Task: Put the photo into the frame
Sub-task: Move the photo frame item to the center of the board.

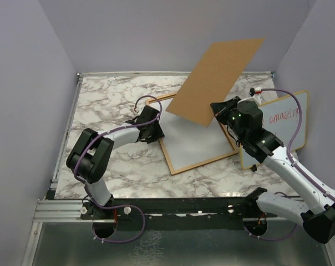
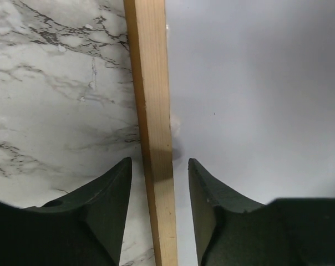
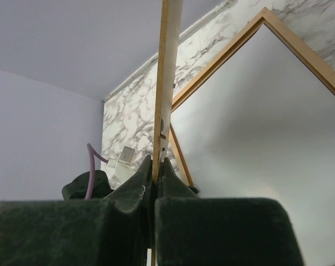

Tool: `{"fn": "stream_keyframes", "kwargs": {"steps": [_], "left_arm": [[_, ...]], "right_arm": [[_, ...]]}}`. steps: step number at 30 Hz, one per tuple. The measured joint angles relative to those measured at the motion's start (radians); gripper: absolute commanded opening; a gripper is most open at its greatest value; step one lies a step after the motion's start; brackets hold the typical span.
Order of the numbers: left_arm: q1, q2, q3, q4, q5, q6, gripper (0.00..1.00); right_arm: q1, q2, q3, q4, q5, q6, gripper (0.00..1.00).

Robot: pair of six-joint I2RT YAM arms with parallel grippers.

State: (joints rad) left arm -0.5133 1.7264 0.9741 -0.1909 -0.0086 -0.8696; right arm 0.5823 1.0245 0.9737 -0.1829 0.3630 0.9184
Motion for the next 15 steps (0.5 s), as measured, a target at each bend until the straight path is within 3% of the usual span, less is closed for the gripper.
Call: {"fn": "stream_keyframes", "kwargs": {"steps": [15], "left_arm": [[0.007, 0.000, 0.016, -0.068, -0.085, 0.098, 0.31]], "right_arm": [[0.000, -0.035, -0.005, -0.057, -0.013, -0.032, 0.01]]}}
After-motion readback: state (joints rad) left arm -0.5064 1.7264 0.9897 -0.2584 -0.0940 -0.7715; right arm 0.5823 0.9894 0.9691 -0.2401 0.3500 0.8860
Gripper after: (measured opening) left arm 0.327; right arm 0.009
